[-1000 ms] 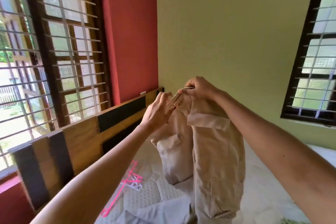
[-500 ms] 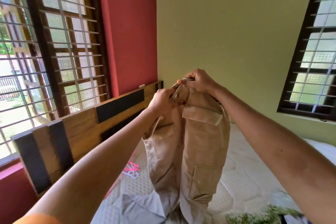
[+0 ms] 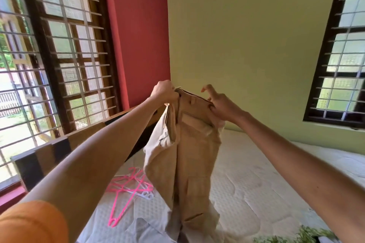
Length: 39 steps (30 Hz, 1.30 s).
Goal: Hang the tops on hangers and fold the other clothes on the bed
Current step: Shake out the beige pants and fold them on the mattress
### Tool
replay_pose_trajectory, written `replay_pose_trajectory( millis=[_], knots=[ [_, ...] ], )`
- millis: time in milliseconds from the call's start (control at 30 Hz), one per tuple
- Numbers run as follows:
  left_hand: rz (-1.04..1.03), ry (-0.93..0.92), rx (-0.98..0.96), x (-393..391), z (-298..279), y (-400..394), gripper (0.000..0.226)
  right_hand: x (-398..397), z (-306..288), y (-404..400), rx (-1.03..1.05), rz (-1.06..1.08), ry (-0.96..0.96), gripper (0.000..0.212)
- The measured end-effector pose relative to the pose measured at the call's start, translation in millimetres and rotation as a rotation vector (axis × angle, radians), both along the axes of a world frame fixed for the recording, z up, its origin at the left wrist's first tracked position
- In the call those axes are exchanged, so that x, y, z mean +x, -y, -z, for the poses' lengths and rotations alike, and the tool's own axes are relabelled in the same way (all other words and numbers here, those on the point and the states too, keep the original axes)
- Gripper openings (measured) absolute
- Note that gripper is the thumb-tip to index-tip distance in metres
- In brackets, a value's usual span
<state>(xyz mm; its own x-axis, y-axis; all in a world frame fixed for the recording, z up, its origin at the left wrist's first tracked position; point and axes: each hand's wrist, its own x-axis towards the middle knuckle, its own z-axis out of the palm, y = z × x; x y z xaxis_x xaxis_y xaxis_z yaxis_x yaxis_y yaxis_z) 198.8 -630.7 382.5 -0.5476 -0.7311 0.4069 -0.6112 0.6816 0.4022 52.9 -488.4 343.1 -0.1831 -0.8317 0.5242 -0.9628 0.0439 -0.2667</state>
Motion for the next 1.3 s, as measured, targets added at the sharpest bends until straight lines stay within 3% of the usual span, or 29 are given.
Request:
replay_pose_trajectory(
  millis=[67, 167, 200, 267, 300, 400, 433, 533, 633, 700, 833, 867, 933, 1033, 1067, 1200, 1300],
  knots=[
    [-0.011, -0.097, 0.123, -3, -9, 15, 0.015, 11, 8, 16, 0.066, -0.055, -0.022, 0.034],
    [-0.04, -0.246, 0.263, -9, -18, 37, 0.018, 41, 6, 43, 0.164, -0.002, 0.174, 0.024],
    [-0.052, -0.297, 0.284, -11, -20, 48, 0.02, 53, 4, 54, 0.183, 0.0, 0.319, 0.03],
    [-0.082, -0.36, 0.32, -11, -22, 70, 0.019, 73, -2, 77, 0.214, 0.008, 0.497, 0.062],
    [-0.085, -0.392, 0.349, -11, -23, 80, 0.018, 78, -4, 89, 0.252, 0.042, 0.449, 0.067],
    [-0.079, -0.476, 0.461, -5, -26, 115, 0.022, 84, -10, 119, 0.299, 0.256, 0.142, 0.027],
    [-0.067, -0.511, 0.492, -2, -31, 130, 0.021, 81, -18, 130, 0.251, 0.308, 0.128, 0.018],
    [0.007, -0.6, 0.6, 6, -46, 167, 0.026, 59, -52, 149, 0.061, 0.358, 0.261, 0.019],
    [0.258, -0.551, 0.63, 9, -67, 184, 0.064, 41, -87, 164, -0.187, 0.35, 0.394, 0.02],
    [0.376, -0.42, 0.42, 15, -83, 195, 0.089, 35, -110, 173, -0.333, 0.318, 0.47, 0.013],
    [0.487, -0.262, 0.031, 20, -108, 215, 0.057, 28, -153, 175, -0.51, 0.294, 0.434, 0.023],
    [0.518, -0.282, 0.02, 22, -119, 217, 0.045, 27, -163, 174, -0.536, 0.274, 0.425, 0.027],
    [0.638, -0.269, 0.197, 31, -140, 213, 0.028, 22, -180, 164, -0.457, 0.176, 0.513, 0.026],
    [0.672, -0.175, 0.318, 39, -163, 209, 0.013, 19, -206, 138, -0.059, 0.112, 0.586, 0.018],
    [0.644, -0.199, 0.294, 37, -166, 206, 0.008, 19, -213, 134, -0.055, 0.12, 0.543, 0.016],
    [0.638, -0.602, 0.33, 7, -166, 188, 0.011, 9, -216, 139, -0.522, 0.154, 0.44, 0.032],
    [0.717, -0.546, 0.398, -6, -162, 178, 0.038, 4, -197, 128, -0.482, 0.068, 0.698, 0.056]
  ],
)
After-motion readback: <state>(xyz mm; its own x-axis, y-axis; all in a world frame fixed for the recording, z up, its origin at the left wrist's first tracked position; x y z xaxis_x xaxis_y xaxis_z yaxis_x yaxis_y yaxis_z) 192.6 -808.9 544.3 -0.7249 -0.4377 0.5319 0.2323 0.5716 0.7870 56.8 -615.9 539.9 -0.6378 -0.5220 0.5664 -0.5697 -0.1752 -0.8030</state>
